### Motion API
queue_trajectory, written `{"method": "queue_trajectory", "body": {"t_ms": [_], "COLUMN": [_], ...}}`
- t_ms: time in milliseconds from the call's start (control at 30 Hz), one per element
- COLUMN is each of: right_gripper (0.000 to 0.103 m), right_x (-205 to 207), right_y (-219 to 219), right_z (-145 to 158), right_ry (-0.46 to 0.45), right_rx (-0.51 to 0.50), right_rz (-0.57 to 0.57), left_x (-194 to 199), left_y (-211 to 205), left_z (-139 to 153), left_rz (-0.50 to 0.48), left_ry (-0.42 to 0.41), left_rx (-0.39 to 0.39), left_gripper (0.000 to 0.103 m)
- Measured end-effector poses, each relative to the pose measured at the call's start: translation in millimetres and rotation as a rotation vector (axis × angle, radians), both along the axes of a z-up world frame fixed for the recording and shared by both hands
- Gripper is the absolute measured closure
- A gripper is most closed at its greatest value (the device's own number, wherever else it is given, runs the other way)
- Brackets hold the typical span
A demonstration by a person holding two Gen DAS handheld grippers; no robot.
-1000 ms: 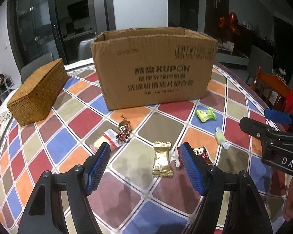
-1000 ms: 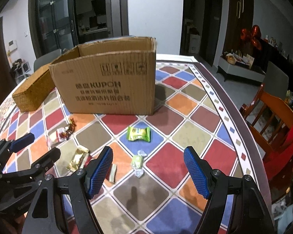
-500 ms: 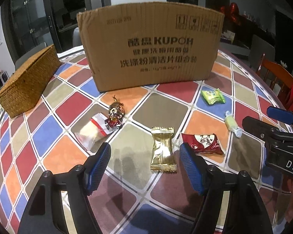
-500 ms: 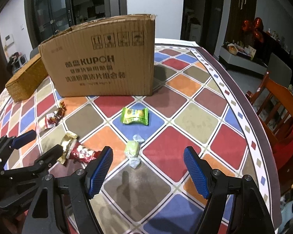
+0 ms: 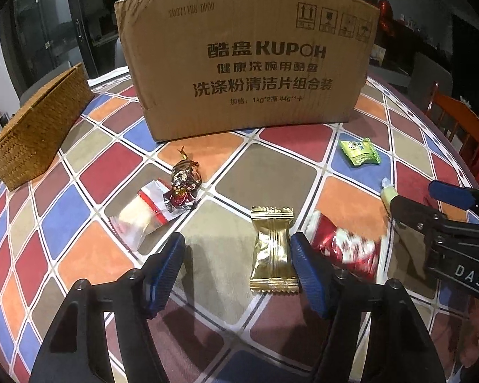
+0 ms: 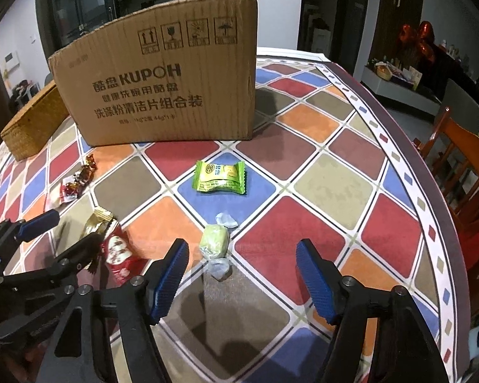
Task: Organize snacks
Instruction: 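Close left tool on gold biscuit packet while right tool grasps pale green candy, then lift and carry the gold packet and green candy over the cardboard box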
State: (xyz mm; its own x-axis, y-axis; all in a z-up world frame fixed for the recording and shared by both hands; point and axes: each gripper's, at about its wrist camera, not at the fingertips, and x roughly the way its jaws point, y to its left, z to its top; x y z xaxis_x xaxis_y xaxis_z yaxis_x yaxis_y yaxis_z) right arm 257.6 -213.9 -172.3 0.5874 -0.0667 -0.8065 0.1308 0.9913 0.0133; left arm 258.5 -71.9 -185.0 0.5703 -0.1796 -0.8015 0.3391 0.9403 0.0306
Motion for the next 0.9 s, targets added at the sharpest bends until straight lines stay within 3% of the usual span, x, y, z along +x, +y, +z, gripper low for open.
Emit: {"method": "queue_trajectory", "body": {"t_ms": [200,367,400,500,600,733,900], "right_gripper": [0.035,0.040,0.042,0.052,0.061,0.081,0.082], "right_x": [7,9,9,9,8,9,9], "right_y": [3,5,5,4,2,0,0], "right_z": [-8,-12,-12,-11,-10,-10,-9], "right_ry": [0.016,0.021,0.018,0.013,0.009,0.004,-0.001], "right_rx": [0.018,0.019,0.021,0.021,0.013,0.018,0.020], "right_rz": [0.004,0.007,0.005,0.004,0.003,0.006,0.012], "left_x": [4,2,1,0,-1,-2,-3], "left_y": [-2,-6,-6,-9,-10,-11,-10], "left_z": [-3,-2,-2,-2,-2,-2,0], "left_rz": [-0.005,-0.021,-0.022,-0.029,-0.037,-0.038,-0.030], "left_ry": [0.010,0.002,-0.002,-0.011,-0.013,-0.017,-0.026], "left_rx": [-0.016,-0.021,-0.020,-0.014,-0.016,-0.011,0.006], "left_gripper": [0.042,0.054,0.061,0.067,0.079,0.081,0.081]}}
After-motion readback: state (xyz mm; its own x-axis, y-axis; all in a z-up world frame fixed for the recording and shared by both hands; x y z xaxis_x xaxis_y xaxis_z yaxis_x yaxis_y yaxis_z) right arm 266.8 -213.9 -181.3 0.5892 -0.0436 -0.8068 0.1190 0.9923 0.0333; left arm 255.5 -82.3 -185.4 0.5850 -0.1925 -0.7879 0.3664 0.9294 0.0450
